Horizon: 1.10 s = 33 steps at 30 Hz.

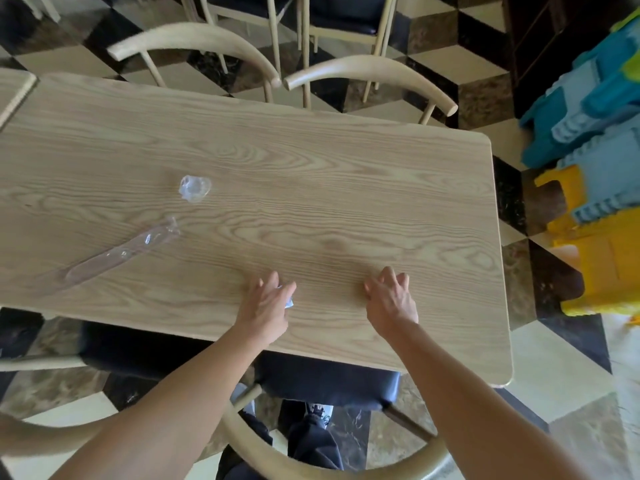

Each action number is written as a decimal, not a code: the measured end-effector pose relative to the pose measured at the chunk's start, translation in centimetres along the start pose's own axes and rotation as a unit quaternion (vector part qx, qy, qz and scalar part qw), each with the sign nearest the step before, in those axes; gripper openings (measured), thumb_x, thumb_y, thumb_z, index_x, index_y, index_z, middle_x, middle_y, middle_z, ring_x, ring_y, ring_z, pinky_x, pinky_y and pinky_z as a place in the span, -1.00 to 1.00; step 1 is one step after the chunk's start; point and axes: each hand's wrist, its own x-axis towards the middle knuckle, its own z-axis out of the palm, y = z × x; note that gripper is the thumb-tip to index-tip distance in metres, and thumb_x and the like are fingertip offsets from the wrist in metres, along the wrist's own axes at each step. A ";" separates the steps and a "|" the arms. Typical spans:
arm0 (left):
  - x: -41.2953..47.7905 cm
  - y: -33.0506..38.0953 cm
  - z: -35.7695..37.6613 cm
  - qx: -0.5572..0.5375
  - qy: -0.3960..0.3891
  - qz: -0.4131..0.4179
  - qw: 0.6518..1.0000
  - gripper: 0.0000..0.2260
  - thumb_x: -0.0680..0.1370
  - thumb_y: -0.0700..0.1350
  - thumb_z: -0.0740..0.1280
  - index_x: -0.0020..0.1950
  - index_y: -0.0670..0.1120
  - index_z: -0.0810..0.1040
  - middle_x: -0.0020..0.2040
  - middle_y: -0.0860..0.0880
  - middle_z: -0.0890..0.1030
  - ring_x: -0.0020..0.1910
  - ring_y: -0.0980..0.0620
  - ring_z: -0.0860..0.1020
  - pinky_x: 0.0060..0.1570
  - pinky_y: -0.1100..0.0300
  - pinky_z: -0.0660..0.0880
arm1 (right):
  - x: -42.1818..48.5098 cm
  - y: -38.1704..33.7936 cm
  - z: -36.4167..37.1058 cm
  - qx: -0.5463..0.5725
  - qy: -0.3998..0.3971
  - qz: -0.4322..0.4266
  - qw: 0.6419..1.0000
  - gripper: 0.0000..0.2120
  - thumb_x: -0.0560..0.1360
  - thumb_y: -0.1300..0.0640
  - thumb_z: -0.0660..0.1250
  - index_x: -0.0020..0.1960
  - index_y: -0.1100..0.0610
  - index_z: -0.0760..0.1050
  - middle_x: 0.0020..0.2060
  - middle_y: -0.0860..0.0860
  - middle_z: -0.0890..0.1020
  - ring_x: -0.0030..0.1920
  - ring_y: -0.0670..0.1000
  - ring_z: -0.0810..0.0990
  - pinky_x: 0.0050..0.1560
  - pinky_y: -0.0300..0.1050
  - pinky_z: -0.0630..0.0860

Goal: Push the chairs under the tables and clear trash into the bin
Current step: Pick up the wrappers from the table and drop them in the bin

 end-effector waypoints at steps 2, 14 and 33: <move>-0.7 0.3 0.3 0.015 -0.017 -0.006 1.000 -0.50 0.42 -0.28 0.36 0.28 0.09 0.36 0.17 -0.02 0.37 0.15 -0.15 0.39 0.05 0.05 0.41 | -1.0 -0.2 0.3 -0.003 -0.006 -0.007 1.000 -0.73 0.54 0.34 0.22 0.13 0.05 0.50 0.20 0.05 0.32 0.17 0.15 0.27 -0.24 -0.06 0.48; -4.4 0.1 -0.3 -0.017 -0.040 0.025 0.999 -0.81 0.45 -0.10 0.32 -0.03 0.03 0.34 -0.05 0.06 0.30 0.03 -0.07 0.48 -0.20 0.11 0.32 | -6.1 -1.0 1.2 0.007 -0.039 -0.012 0.999 -0.55 0.43 0.44 0.16 0.21 0.03 0.40 0.17 0.05 0.34 0.17 0.13 0.29 -0.15 -0.02 0.47; -13.9 9.1 -10.0 0.067 0.029 0.221 0.972 -0.81 0.47 -0.21 0.27 -0.06 0.06 0.34 -0.01 0.06 0.58 -0.05 -0.07 0.61 -0.20 0.11 0.45 | -21.8 -0.1 -5.4 0.078 0.066 0.024 0.994 -0.60 0.45 0.35 0.21 0.27 0.13 0.38 0.18 0.10 0.39 0.21 0.17 0.36 0.13 0.03 0.48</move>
